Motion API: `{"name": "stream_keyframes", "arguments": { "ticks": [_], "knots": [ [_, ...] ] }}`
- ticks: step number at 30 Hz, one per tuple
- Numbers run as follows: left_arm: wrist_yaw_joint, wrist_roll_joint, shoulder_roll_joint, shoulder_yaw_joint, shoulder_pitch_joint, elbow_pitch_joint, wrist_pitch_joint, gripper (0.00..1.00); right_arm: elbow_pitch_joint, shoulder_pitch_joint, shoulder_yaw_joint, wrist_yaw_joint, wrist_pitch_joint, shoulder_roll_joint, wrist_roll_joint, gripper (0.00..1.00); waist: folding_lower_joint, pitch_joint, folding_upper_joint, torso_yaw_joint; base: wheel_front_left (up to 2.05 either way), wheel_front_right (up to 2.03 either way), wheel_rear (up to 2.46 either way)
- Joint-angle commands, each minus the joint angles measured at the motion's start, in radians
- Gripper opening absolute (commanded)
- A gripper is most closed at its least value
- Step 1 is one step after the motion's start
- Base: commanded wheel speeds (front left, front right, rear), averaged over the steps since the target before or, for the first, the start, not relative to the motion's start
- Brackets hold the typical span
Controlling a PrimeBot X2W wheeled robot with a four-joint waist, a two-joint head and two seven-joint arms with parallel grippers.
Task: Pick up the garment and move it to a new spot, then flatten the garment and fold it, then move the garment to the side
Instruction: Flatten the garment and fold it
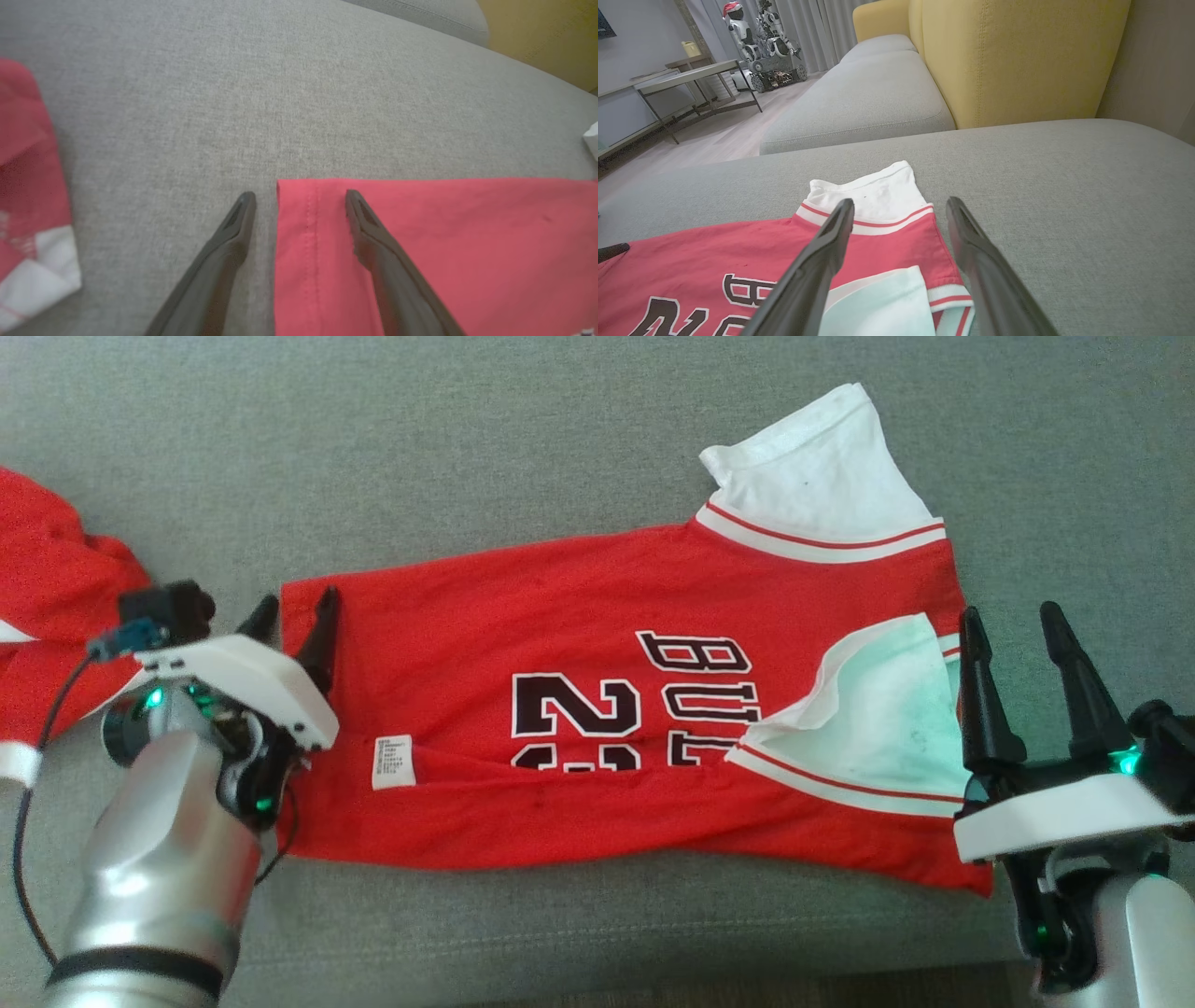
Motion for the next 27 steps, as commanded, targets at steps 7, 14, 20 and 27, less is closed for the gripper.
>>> {"name": "stream_keyframes", "arguments": {
  "ticks": [7,14,20,27],
  "knots": [
    [-0.034,-0.022,0.007,-0.020,-0.072,0.076,0.003,0.00,-0.007,-0.052,-0.009,-0.001,-0.011,-0.009,0.001,1.00,-0.0001,-0.007,0.0000,0.002,0.00,0.00,0.00],
    [-0.039,-0.020,0.011,-0.055,-0.102,0.082,-0.068,0.00,0.067,-0.157,-0.047,-0.001,0.016,-0.009,-0.018,1.00,-0.0001,-0.022,0.0000,0.017,0.00,0.00,0.00],
    [-0.040,-0.018,0.004,-0.070,-0.146,0.085,-0.115,0.00,0.236,-0.338,-0.072,-0.001,0.047,-0.023,-0.032,1.00,-0.0001,0.002,0.0000,0.045,0.00,0.00,0.00],
    [-0.040,-0.022,-0.028,-0.102,-0.222,0.089,-0.154,0.00,0.546,-0.616,-0.061,-0.001,0.089,-0.089,-0.027,1.00,-0.0001,0.064,0.0000,0.105,0.00,0.00,0.00]
  ]
}}
